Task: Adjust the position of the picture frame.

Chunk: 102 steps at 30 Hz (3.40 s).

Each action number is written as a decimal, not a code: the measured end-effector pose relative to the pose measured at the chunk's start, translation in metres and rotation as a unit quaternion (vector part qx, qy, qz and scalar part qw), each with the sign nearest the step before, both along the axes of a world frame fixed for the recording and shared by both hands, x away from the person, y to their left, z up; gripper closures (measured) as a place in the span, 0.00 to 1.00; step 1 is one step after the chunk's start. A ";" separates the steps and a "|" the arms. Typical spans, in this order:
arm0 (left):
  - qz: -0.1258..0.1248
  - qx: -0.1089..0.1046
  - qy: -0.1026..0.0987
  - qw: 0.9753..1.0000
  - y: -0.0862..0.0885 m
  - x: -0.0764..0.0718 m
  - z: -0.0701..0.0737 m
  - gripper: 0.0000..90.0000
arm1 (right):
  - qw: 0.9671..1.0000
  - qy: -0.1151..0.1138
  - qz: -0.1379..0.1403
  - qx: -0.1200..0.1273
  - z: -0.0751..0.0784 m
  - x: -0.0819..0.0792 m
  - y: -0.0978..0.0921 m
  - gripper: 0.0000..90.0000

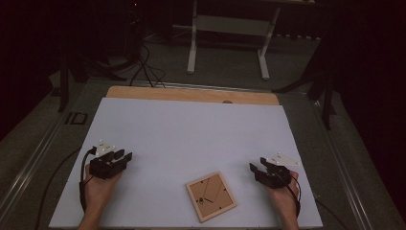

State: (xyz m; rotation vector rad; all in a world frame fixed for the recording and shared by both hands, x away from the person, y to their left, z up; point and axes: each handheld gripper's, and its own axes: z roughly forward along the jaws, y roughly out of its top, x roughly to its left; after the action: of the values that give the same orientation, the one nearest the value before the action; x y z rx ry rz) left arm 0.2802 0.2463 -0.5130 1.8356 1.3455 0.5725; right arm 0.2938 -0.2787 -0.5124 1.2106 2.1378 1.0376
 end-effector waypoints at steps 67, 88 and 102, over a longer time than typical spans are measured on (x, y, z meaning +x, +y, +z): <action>-0.190 -0.030 -0.036 0.981 -0.105 -0.039 0.028 0.99 | 0.999 -0.029 0.020 -0.003 0.003 -0.001 0.004 0.51; -0.245 -0.015 -0.029 0.969 -0.145 -0.043 0.019 0.99 | 0.999 -0.033 0.021 -0.004 0.004 -0.002 0.005 0.51; -0.277 -0.005 -0.022 0.961 -0.166 -0.041 0.013 0.99 | 0.999 -0.036 0.026 -0.007 0.003 -0.003 0.008 0.51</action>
State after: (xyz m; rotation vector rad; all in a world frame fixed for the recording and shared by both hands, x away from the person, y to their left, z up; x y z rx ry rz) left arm 0.2396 0.0801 -0.4997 2.0593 0.7447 0.3029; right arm 0.2913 -0.2708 -0.5093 1.1012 2.1277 1.0705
